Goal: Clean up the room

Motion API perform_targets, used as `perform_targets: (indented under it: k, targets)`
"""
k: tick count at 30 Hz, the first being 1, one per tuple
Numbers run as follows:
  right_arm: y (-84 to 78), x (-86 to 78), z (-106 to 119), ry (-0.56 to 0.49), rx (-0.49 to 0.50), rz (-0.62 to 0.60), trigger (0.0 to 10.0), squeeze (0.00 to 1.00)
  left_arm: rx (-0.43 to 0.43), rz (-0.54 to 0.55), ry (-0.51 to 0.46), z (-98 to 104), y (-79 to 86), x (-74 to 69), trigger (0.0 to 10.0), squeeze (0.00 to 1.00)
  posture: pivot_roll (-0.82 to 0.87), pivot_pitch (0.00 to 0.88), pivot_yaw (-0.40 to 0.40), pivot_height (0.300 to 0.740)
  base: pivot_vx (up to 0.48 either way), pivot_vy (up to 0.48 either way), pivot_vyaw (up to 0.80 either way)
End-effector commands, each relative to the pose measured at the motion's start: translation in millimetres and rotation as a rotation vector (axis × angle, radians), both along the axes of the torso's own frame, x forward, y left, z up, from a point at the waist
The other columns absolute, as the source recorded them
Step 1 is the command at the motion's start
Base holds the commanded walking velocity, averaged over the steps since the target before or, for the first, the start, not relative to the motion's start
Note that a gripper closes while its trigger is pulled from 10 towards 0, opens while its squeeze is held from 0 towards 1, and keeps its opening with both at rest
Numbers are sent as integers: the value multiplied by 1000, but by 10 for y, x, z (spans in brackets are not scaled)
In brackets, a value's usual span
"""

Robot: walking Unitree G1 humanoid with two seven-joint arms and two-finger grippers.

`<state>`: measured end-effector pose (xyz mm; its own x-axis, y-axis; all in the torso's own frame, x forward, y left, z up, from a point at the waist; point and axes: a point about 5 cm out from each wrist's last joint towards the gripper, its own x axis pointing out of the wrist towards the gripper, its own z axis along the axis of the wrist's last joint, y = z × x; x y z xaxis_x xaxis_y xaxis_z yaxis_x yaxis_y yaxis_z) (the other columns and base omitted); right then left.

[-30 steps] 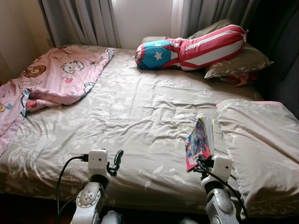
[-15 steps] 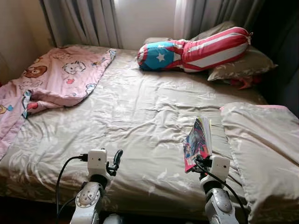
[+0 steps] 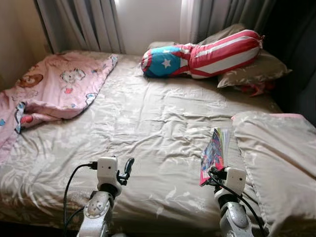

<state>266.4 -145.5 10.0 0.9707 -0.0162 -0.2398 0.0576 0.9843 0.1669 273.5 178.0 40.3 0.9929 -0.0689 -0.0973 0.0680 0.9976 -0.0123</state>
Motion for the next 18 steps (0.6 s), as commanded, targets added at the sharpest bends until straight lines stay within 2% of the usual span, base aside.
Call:
perform_targets:
  k: [1,11,18]
  targets:
    - [-28,41,45,-27,6,-13,10000,0,-19,-18,-15,33,-86,27,10000,0,-90,0,-27,646,255,0,0]
    - [-61,61,10,-7,-1,-8,10000,0,-11,-27,-19,48,-96,38,10000,0,-86,0,-22,646,0,0,0]
    - [-96,214,-1,49,-16,43,10000,0,2,-27,-21,71,-58,9,10000,0,-55,16,-10,646,0,0,0]
